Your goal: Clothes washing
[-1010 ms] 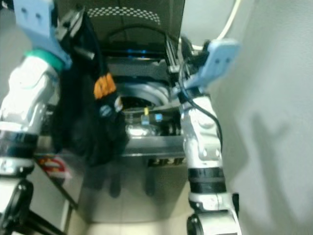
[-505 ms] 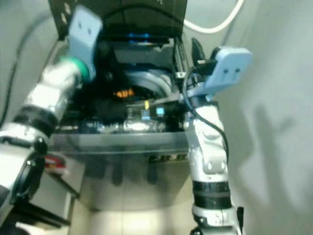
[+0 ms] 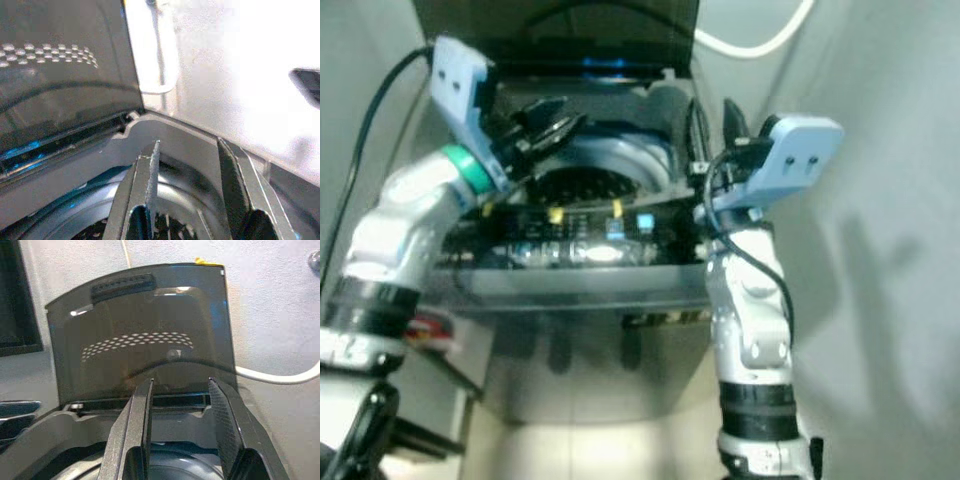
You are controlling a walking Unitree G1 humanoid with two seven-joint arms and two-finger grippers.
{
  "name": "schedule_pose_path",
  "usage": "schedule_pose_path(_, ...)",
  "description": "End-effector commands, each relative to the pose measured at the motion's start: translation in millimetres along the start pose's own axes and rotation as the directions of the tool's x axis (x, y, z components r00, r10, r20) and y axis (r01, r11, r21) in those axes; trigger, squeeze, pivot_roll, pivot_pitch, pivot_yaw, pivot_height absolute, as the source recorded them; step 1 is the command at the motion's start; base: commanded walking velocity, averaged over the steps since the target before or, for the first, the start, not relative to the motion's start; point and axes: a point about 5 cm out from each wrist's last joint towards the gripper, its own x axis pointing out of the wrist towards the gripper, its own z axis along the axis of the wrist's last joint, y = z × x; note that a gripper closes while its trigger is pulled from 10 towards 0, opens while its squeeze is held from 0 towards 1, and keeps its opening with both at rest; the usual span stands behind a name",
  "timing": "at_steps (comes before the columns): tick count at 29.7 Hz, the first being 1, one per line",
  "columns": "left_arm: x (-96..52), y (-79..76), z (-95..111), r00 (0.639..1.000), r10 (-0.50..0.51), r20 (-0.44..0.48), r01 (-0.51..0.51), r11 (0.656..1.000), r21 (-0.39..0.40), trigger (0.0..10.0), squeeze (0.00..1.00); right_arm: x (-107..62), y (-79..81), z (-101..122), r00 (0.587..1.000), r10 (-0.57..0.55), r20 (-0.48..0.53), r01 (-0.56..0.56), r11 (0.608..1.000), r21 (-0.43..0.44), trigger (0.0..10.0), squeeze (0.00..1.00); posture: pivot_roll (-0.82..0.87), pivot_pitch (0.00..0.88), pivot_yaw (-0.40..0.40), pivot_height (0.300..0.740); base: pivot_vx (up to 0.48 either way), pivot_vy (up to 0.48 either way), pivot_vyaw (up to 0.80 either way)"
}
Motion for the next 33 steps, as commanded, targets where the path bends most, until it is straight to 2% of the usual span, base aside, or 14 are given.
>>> schedule_pose_path(1, -6.4, -6.0, 5, 1.000, -0.026, 0.015, 0.025, 0.999, 0.032, 10.0, 0.00, -0.3, 0.6, -1, 1.000, 0.002, 0.003, -0.003, 1.000, 0.016, 10.0, 0.00, -0.02, 0.144, 0.051, 0.740, 0.000, 0.000, 0.00)
schedule_pose_path(5, -20.6, -26.9, 10, 0.999, -0.030, 0.045, 0.021, 0.981, 0.190, 10.0, 0.00, -4.2, 1.0, -6, 1.000, 0.008, -0.019, -0.008, 1.000, 0.026, 10.0, 0.00, 0.00, 0.122, 0.046, 0.740, 0.000, 0.000, 0.00)
schedule_pose_path(8, -23.4, -31.2, 9, 0.999, -0.013, 0.043, 0.002, 0.974, 0.227, 10.0, 0.00, -6.2, 0.9, -9, 0.999, 0.008, -0.034, -0.007, 0.999, 0.036, 10.0, 0.00, 0.00, 0.114, 0.044, 0.740, 0.000, 0.000, 0.00)
schedule_pose_path(9, -25.3, -29.4, 8, 0.998, 0.034, 0.047, -0.043, 0.975, 0.220, 10.0, 0.00, -7.8, 0.6, -12, 0.999, 0.006, -0.048, -0.004, 0.999, 0.039, 10.0, 0.00, 0.00, 0.110, 0.043, 0.740, 0.000, 0.000, 0.00)
schedule_pose_path(10, -29.3, -22.0, 7, 0.989, 0.138, 0.057, -0.146, 0.971, 0.187, 10.0, 0.00, -11.0, -0.8, -17, 0.997, 0.000, -0.072, 0.003, 0.999, 0.043, 10.0, 0.00, 0.00, 0.102, 0.041, 0.740, 0.000, 0.000, 0.00)
schedule_pose_path(11, -29.3, -22.0, 7, 0.989, 0.138, 0.057, -0.146, 0.971, 0.187, 10.0, 0.00, -11.0, -0.8, -17, 0.997, 0.000, -0.072, 0.003, 0.999, 0.043, 10.0, 0.00, 0.00, 0.102, 0.041, 0.740, 0.000, 0.000, 0.00)
schedule_pose_path(12, -32.0, -17.0, 6, 0.979, 0.195, 0.062, -0.203, 0.965, 0.167, 10.0, 0.00, -12.8, -1.9, -19, 0.997, -0.004, -0.083, 0.008, 0.999, 0.045, 10.0, 0.00, 0.00, 0.102, 0.041, 0.740, 0.000, 0.000, 0.00)
schedule_pose_path(14, -32.9, -14.4, 6, 0.973, 0.223, 0.066, -0.231, 0.960, 0.156, 10.0, 0.00, -13.5, -2.8, -20, 0.996, -0.008, -0.088, 0.012, 0.999, 0.045, 10.0, 0.00, 0.00, 0.095, 0.038, 0.740, 0.000, 0.000, 0.00)
schedule_pose_path(16, -39.3, -4.2, 3, 0.942, 0.328, 0.069, -0.333, 0.937, 0.106, 10.0, 0.00, -17.4, -6.6, -25, 0.994, -0.021, -0.111, 0.025, 0.999, 0.040, 10.0, 0.00, -0.01, 0.085, 0.034, 0.740, 0.000, 0.000, 0.00)
schedule_pose_path(18, -45.0, 1.4, -1, 0.918, 0.392, 0.056, -0.395, 0.917, 0.063, 10.0, 0.00, -21.2, -9.0, -31, 0.990, -0.025, -0.138, 0.031, 0.999, 0.044, 10.0, 0.00, -0.02, 0.077, 0.030, 0.740, 0.000, 0.000, 0.00)
schedule_pose_path(25, -50.5, 4.9, -7, 0.890, 0.454, 0.047, -0.455, 0.890, 0.024, 10.0, 0.00, -26.1, -4.5, -40, 0.984, 0.003, -0.176, 0.010, 0.997, 0.077, 10.0, 0.00, -0.02, 0.062, 0.015, 0.740, 0.000, 0.000, 0.00)
schedule_pose_path(33, -51.7, 5.8, -11, 0.868, 0.495, 0.038, -0.496, 0.868, 0.031, 10.0, 0.00, -20.5, -7.1, -40, 0.985, 0.006, -0.173, 0.006, 0.998, 0.069, 10.0, 0.00, -0.02, 0.056, -0.001, 0.740, -0.112, 0.000, 0.00)
